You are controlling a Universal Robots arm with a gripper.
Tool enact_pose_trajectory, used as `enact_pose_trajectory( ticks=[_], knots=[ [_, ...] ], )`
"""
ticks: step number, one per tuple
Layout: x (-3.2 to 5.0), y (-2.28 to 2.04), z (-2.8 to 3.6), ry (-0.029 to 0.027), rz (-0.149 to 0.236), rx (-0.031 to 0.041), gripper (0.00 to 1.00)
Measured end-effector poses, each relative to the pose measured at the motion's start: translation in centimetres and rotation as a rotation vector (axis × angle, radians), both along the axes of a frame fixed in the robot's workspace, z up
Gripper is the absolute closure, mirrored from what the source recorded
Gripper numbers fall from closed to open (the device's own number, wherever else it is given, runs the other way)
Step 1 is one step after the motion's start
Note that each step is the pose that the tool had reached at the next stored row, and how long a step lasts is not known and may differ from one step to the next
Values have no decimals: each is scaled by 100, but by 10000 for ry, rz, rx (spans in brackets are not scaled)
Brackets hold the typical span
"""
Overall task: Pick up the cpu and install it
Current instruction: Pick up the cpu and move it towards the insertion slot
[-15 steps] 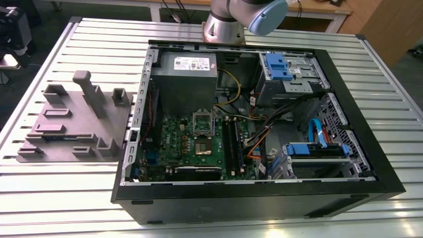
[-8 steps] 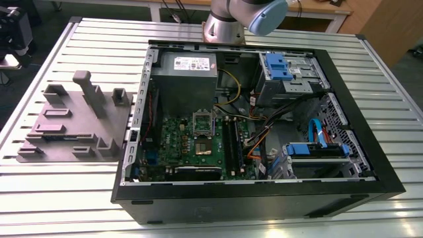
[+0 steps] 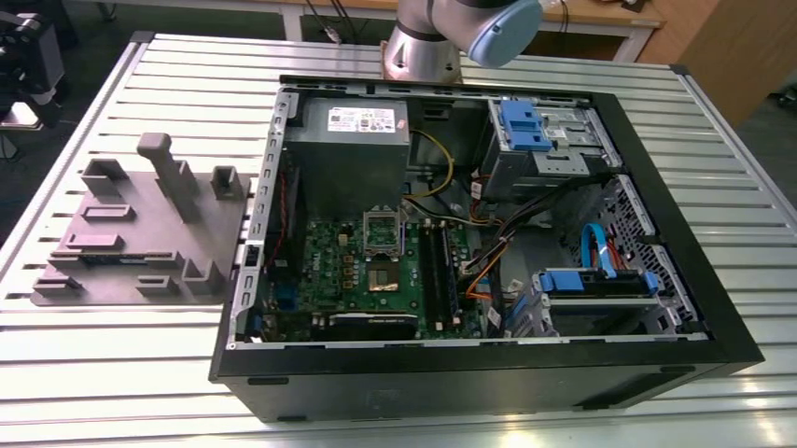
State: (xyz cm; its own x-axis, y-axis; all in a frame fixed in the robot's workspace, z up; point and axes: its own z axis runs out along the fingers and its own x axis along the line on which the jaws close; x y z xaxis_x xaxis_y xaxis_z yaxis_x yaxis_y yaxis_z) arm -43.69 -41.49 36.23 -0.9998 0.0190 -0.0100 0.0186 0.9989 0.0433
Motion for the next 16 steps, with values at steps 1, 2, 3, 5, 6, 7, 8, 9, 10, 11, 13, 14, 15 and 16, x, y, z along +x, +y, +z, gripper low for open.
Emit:
enact_pose_trajectory(
  ticks=[1, 2, 3, 5, 6, 7, 8, 9, 10, 11, 13, 14, 15, 16],
  knots=[
    [3, 0, 0, 0, 0, 0, 53],
    [6, 0, 0, 0, 0, 0, 53],
    [9, 0, 0, 0, 1, 0, 53],
    [16, 0, 1, 1, 1, -1, 53],
    [21, 0, 0, 0, 1, 0, 53],
    [25, 0, 0, 0, 0, 0, 53],
    [30, 0, 0, 0, 1, 0, 53],
    [35, 0, 0, 0, 0, 0, 53],
    [40, 0, 0, 0, 0, 0, 53],
    [44, 0, 0, 1, 0, 0, 53],
    [53, 0, 0, 0, 0, 0, 53],
    [57, 0, 0, 0, 0, 0, 53],
    [61, 0, -1, -1, 0, 0, 53],
    [65, 0, 0, 0, 0, 0, 53]
  ],
)
